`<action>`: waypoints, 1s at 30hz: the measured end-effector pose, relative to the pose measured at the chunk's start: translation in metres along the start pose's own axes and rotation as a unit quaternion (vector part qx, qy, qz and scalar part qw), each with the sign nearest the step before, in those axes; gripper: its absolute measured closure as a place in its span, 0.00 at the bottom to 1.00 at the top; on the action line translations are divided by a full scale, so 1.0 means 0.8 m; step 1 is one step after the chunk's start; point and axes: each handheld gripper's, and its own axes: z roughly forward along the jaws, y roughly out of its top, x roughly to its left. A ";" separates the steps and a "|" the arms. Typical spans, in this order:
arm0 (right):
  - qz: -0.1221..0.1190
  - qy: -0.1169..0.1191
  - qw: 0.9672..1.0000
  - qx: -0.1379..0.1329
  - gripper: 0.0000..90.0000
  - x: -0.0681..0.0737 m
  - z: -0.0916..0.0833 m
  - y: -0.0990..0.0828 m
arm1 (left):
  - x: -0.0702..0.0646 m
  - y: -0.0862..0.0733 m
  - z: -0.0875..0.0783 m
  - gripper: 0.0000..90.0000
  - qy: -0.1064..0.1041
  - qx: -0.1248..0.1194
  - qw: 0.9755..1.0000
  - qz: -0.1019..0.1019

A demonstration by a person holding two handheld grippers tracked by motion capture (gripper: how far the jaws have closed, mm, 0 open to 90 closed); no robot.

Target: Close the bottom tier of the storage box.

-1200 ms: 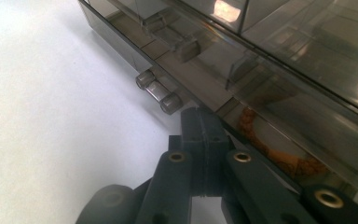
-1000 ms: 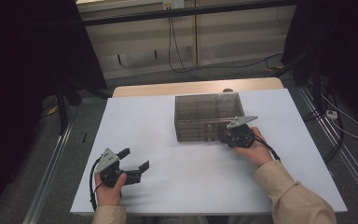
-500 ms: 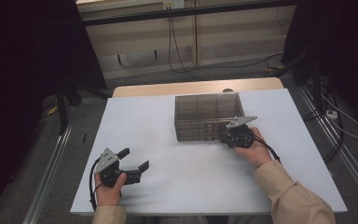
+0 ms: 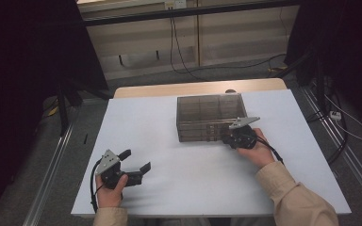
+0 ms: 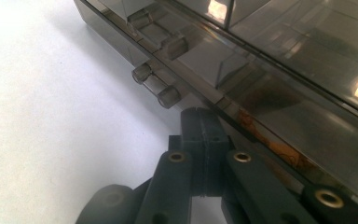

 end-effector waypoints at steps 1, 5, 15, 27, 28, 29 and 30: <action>0.000 -0.001 1.000 0.000 1.00 0.000 0.000 0.000 | 0.000 0.000 0.000 0.04 0.001 0.000 1.000 0.001; -0.001 -0.003 1.000 -0.001 1.00 -0.002 0.000 0.000 | 0.000 0.000 0.000 0.04 0.001 0.000 1.000 0.001; 0.001 -0.003 1.000 -0.002 1.00 -0.002 0.002 -0.001 | 0.000 0.000 0.000 0.04 0.001 0.002 1.000 0.003; 0.003 -0.006 1.000 -0.003 1.00 -0.003 0.003 -0.001 | 0.000 0.000 0.000 0.04 -0.001 0.001 1.000 0.002; 0.003 -0.006 1.000 -0.003 1.00 -0.003 0.003 -0.001 | 0.000 0.000 0.000 0.04 -0.001 0.001 1.000 0.001; 0.003 -0.005 1.000 -0.002 1.00 -0.003 0.003 -0.001 | 0.000 0.000 0.000 0.04 0.000 0.001 1.000 0.003; 0.003 -0.006 1.000 -0.003 1.00 -0.003 0.003 -0.001 | 0.000 0.000 0.000 0.04 0.000 0.001 1.000 0.002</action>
